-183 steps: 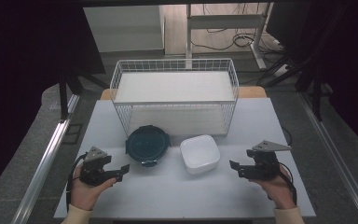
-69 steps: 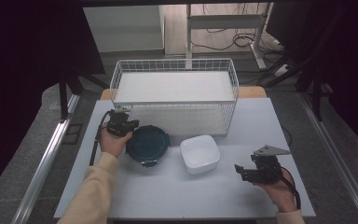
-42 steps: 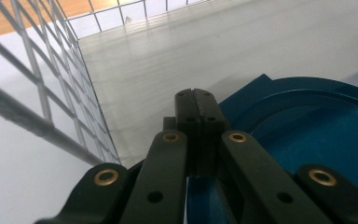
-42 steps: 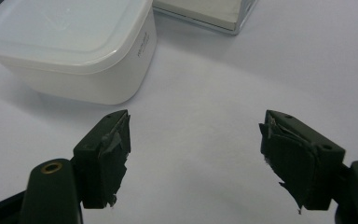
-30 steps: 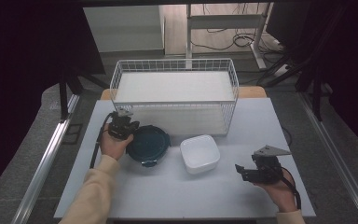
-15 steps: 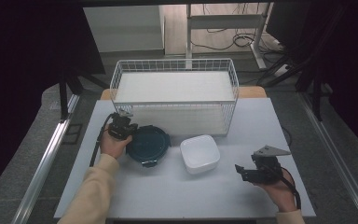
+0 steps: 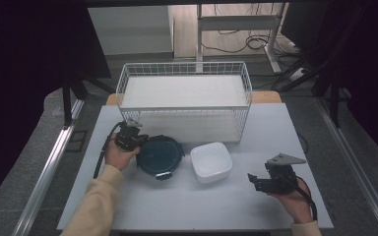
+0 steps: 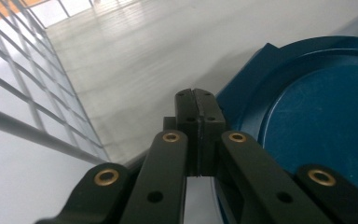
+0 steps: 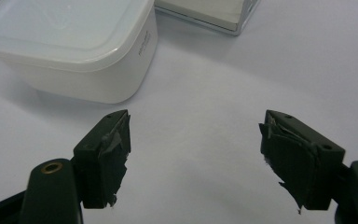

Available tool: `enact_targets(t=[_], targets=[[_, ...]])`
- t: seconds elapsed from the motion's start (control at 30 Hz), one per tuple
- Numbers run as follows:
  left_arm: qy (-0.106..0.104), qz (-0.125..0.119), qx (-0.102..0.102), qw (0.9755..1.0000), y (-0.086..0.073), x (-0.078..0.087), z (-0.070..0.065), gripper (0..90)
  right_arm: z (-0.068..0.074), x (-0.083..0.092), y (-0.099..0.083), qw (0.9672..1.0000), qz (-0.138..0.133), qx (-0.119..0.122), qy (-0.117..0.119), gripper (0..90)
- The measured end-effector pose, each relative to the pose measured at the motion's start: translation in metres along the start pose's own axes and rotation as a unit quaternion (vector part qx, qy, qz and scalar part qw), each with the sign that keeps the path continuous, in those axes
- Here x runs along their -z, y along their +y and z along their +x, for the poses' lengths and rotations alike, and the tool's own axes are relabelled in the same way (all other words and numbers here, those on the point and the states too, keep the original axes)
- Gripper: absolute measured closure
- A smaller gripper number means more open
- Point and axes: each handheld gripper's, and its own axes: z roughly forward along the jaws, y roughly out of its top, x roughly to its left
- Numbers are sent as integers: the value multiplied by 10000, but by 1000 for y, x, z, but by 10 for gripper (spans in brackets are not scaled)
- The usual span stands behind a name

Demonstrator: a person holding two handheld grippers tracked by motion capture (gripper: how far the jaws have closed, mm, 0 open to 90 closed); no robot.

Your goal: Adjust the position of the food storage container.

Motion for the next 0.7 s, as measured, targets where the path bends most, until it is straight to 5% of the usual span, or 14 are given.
enact_targets(t=[0.17, 0.43, 0.57, 0.7], targets=[[-85, -24, 40, 10000, -6, 4, -7, 900, 0, 0, 0, 10000, -16, 3, 4, 243], [7, -28, -224, 9997, -8, 10, -13, 900, 1, 0, 0, 10000, -1, 13, 6, 243], [-101, -401, -244, 9988, 6, 23, -21, 900, -1, 1, 0, 10000, -13, -7, -15, 243], [-184, -442, -370, 9982, 17, 21, -32, 900, -1, 0, 0, 10000, -1, 1, -7, 243]])
